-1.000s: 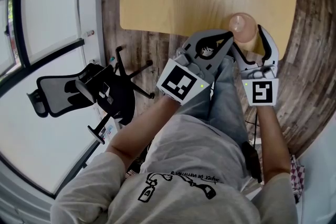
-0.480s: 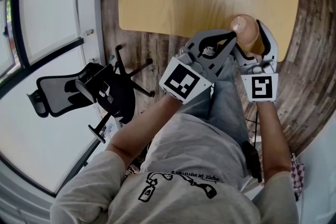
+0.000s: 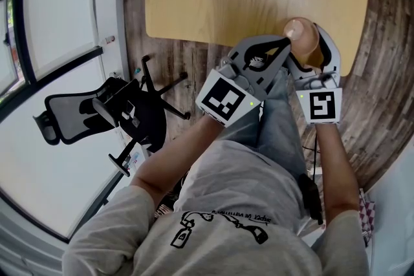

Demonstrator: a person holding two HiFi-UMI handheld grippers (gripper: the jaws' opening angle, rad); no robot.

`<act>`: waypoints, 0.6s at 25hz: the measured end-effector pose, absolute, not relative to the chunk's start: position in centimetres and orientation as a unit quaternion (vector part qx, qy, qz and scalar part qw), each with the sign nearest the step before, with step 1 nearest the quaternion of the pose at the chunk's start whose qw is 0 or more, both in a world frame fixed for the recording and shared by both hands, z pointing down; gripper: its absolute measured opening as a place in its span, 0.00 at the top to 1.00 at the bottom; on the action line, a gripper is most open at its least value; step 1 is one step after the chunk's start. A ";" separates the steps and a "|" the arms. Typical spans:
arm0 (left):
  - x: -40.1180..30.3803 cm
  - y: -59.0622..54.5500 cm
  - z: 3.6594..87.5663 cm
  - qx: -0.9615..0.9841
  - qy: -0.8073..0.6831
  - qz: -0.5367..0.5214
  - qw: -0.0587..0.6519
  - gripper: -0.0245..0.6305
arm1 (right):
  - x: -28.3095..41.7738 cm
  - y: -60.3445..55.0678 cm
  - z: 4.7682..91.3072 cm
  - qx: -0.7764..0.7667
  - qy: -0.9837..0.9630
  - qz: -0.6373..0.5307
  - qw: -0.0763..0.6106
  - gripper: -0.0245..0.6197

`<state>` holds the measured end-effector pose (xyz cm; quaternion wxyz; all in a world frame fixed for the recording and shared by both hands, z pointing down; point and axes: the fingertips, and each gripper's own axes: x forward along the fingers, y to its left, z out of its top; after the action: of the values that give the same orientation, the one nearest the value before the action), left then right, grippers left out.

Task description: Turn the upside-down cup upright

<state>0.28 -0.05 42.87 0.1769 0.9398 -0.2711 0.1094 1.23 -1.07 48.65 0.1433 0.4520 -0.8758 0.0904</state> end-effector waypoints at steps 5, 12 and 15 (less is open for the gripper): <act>0.4 -0.1 42.6 0.940 -0.272 0.106 0.176 0.95 | 1.7 -1.2 48.7 0.457 -0.873 0.106 0.133 0.42; 0.1 0.0 41.7 0.939 -0.279 0.093 0.177 0.95 | 2.7 -1.3 48.7 0.462 -0.866 0.140 0.127 0.42; 0.1 0.0 41.4 0.938 -0.282 0.091 0.180 0.95 | 3.3 -1.2 48.8 0.463 -0.864 0.157 0.123 0.42</act>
<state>0.12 0.05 41.44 0.1796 0.9381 -0.2819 0.0909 3.27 -1.23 48.82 0.1231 0.4629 -0.8637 0.1567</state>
